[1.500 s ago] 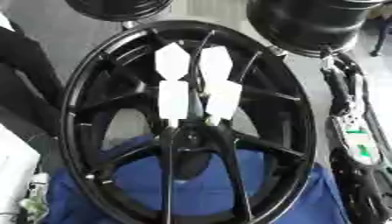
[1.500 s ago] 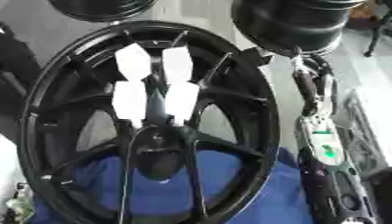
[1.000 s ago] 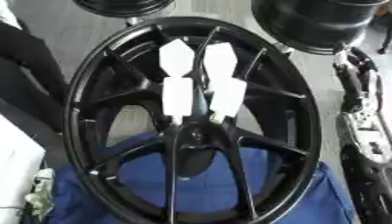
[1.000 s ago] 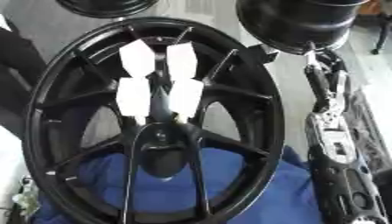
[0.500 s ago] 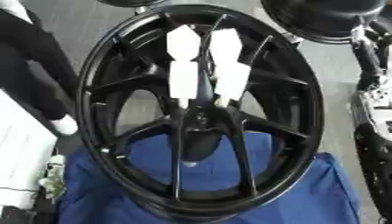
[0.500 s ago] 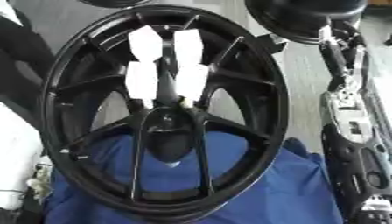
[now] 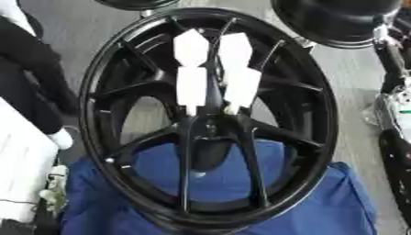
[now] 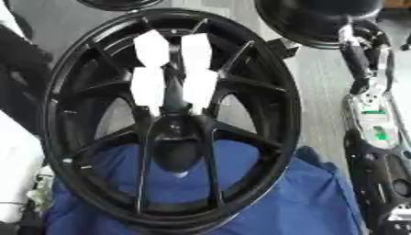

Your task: Pull the pin out of the wheel hub.

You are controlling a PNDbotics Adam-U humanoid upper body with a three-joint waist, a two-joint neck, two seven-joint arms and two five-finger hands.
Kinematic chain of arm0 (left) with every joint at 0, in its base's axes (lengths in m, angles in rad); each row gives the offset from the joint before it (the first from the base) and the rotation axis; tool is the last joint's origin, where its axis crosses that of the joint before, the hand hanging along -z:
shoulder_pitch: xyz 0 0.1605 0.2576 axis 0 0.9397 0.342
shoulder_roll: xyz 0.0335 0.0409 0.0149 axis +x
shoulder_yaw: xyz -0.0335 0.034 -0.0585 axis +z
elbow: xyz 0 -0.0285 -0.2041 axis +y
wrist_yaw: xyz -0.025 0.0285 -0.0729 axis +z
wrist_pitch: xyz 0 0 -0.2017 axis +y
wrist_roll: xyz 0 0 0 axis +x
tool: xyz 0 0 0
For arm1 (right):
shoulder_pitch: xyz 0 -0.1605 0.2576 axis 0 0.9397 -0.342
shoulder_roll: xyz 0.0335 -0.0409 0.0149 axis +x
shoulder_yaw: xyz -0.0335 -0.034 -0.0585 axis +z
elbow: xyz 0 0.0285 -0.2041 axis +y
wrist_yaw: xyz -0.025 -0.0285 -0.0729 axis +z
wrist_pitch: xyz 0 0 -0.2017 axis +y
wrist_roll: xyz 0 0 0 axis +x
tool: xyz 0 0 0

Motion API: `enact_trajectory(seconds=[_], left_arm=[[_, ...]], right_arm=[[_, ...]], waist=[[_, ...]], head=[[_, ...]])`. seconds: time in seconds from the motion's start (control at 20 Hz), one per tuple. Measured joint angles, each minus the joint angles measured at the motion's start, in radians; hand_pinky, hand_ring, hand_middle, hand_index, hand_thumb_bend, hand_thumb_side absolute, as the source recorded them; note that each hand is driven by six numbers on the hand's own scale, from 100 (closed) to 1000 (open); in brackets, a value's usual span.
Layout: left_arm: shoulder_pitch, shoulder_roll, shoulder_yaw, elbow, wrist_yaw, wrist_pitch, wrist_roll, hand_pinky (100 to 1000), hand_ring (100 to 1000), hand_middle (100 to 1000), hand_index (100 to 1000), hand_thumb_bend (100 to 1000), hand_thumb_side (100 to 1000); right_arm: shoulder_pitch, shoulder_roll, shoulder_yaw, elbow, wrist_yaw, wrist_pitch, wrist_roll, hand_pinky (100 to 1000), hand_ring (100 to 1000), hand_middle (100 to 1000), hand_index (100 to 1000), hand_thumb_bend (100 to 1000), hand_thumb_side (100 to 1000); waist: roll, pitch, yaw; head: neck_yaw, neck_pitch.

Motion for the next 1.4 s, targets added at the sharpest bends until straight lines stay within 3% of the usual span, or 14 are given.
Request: enact_trajectory(seconds=[0.45,1.4], left_arm=[[0.008,0.020,0.001,-0.038,-0.004,0.006,0.003,727,784,745,727,331,768],[0.026,0.034,0.006,-0.053,-0.009,0.015,0.008,728,786,746,726,329,764]], right_arm=[[-0.001,-0.029,0.010,-0.042,-0.014,0.007,0.011,849,724,722,835,403,437],[-0.067,-0.133,0.086,-0.115,-0.014,0.076,0.095,844,727,726,834,407,430]], waist=[[-0.027,0.022,0.018],[-0.028,0.024,0.007]], head=[[0.006,-0.025],[0.014,0.000]])
